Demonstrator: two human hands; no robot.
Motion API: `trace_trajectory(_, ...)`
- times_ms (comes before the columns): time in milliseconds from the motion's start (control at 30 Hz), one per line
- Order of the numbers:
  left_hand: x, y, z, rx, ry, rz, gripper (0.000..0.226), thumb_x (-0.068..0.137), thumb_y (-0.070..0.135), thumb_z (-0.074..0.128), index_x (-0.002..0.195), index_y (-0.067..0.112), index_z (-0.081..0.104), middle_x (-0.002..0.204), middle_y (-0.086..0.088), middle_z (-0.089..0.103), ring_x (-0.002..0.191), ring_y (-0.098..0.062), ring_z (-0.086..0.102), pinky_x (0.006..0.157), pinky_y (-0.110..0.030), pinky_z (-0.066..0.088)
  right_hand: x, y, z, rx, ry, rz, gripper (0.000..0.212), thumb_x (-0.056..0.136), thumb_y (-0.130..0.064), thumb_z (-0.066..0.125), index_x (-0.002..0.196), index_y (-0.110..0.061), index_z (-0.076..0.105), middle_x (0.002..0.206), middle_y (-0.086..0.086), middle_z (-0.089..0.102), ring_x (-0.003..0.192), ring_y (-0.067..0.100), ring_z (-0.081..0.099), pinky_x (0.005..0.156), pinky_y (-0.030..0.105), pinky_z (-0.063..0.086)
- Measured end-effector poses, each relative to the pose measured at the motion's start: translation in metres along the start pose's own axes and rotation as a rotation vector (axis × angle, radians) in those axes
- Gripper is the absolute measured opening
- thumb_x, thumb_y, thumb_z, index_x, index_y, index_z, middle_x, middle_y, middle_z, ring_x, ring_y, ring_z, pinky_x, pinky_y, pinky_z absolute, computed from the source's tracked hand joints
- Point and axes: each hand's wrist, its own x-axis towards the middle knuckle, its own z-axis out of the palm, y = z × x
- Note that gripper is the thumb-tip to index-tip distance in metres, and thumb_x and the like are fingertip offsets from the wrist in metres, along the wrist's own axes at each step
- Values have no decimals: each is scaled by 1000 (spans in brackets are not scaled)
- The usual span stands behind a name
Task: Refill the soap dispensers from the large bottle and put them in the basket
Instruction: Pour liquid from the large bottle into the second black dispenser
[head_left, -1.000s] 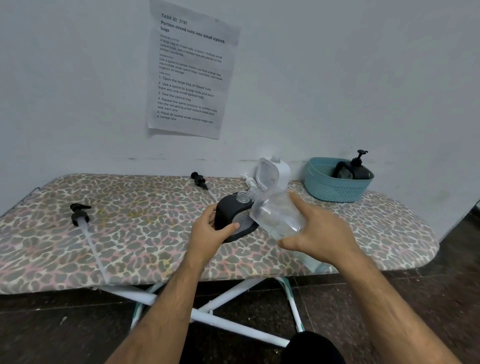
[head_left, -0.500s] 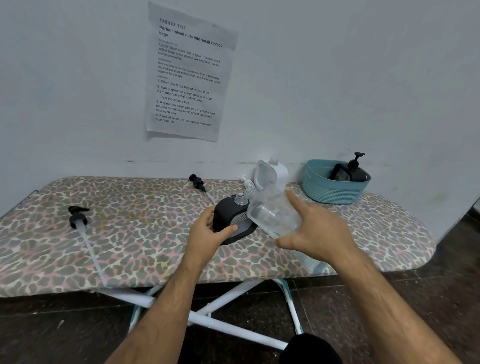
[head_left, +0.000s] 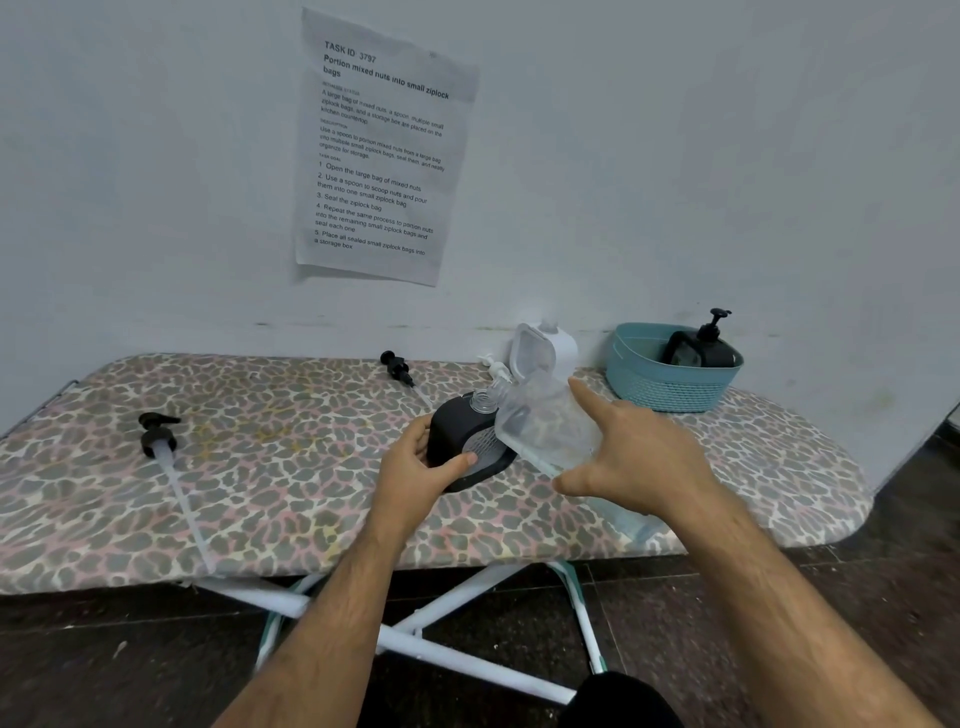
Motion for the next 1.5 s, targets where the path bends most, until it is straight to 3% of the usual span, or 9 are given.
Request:
trace_trajectory(533,0,2,0,-9,-10,-4,55,77,17,84,126,22,60,116,6,70,105,-6,67,93,-32,57,3,-2,-12,-39,-31,-11,112,67,-63,73,157,-41,10,106,-4,61,86,15,61,70,34,56)
trace_trajectory(833,-1,4,0,9,3,9,48,76,18,84,112,41,59,115,10,68,107,-5,65,96,-33,55,5,-2,-15,-66,-40,-11,111,67,-65,73,156,-42,10,120,-3,63,99,18,62,66,31,51)
trace_trajectory(1133,-1,6,1,29,1,-11,54,78,19,83,122,32,56,116,15,63,111,-3,61,97,-27,52,7,-5,-21,-74,-64,-2,109,68,-64,72,155,-43,10,102,-7,61,85,15,56,63,29,48)
trace_trajectory(1300,0,2,-1,33,1,-19,59,76,23,84,129,26,58,122,7,66,113,-8,62,100,-36,53,6,-6,-22,-85,-62,-5,109,67,-63,72,155,-44,10,94,-9,58,83,15,58,67,31,53)
trace_trajectory(1500,-1,3,0,25,2,-17,58,77,21,84,129,25,58,121,7,66,112,-8,63,99,-35,53,7,-7,-23,-88,-63,-7,109,67,-62,71,155,-44,10,96,-8,60,86,15,60,66,30,53)
